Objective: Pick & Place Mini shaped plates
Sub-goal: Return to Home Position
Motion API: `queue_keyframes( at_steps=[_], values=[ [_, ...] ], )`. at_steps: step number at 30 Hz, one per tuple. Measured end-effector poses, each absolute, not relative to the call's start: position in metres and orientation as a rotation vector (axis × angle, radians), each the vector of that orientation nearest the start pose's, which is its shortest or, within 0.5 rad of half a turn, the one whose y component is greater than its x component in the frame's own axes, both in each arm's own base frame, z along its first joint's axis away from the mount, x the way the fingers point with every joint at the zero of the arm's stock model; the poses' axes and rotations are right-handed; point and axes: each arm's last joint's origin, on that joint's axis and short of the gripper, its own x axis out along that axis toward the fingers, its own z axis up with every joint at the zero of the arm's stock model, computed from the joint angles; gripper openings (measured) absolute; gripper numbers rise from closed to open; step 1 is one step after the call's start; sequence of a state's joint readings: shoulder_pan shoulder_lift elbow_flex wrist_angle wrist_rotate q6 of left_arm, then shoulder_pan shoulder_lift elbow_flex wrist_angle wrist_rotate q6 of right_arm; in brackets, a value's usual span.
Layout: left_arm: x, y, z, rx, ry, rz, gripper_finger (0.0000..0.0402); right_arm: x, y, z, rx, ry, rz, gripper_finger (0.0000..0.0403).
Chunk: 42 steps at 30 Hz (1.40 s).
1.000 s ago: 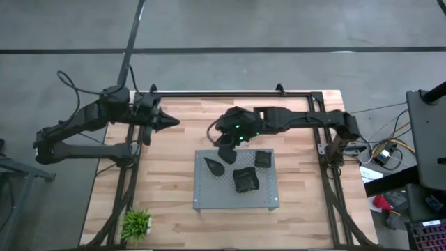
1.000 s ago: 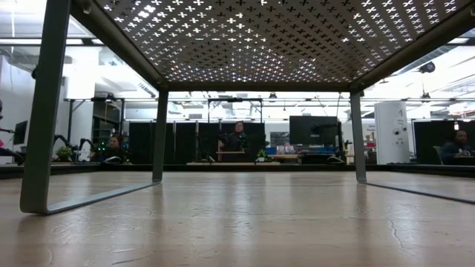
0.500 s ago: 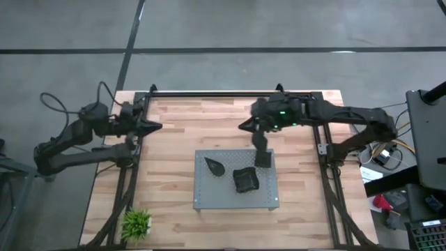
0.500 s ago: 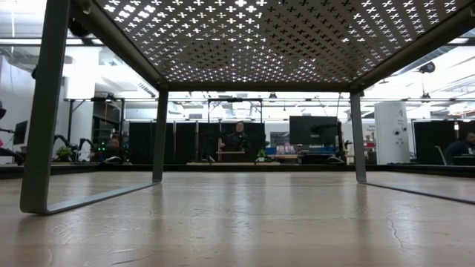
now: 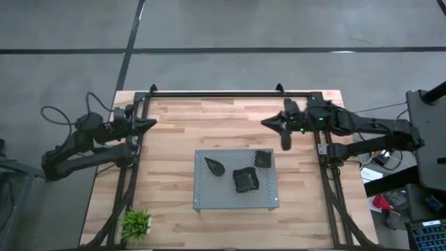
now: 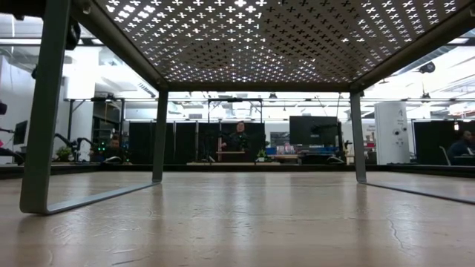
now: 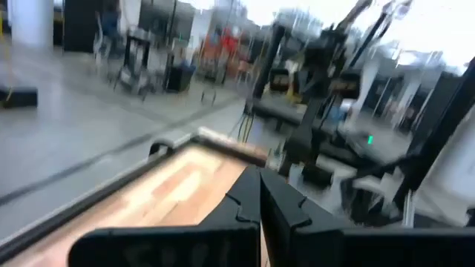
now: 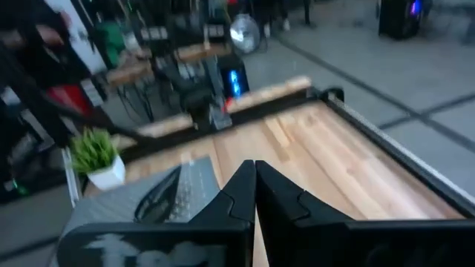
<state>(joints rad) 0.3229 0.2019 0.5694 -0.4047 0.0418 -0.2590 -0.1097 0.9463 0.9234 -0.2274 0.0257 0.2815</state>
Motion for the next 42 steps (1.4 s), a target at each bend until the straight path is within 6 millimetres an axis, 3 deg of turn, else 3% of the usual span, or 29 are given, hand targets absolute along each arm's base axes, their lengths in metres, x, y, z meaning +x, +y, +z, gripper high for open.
queue_keyframes(
  at_steps=[4,13,26,37,42],
  values=[
    [0.061,0.018,0.281,-0.25,-0.093,0.248,0.0,0.183,-0.021,0.339,0.293,0.139,-0.159,0.0008],
    [0.069,0.021,0.231,-0.291,-0.07,0.259,0.0,0.152,-0.017,0.308,0.294,0.12,-0.15,0.0008],
    [0.08,0.025,0.206,-0.309,-0.057,0.274,0.0,0.119,-0.014,0.26,0.301,0.091,-0.143,0.0009],
    [0.084,0.027,0.191,-0.33,-0.031,0.296,0.0,0.085,-0.01,0.224,0.296,-0.08,-0.131,0.0009],
    [0.086,0.028,0.185,-0.33,-0.024,0.315,0.0,0.085,-0.01,0.207,0.295,-0.083,-0.131,0.0009]
  ],
)
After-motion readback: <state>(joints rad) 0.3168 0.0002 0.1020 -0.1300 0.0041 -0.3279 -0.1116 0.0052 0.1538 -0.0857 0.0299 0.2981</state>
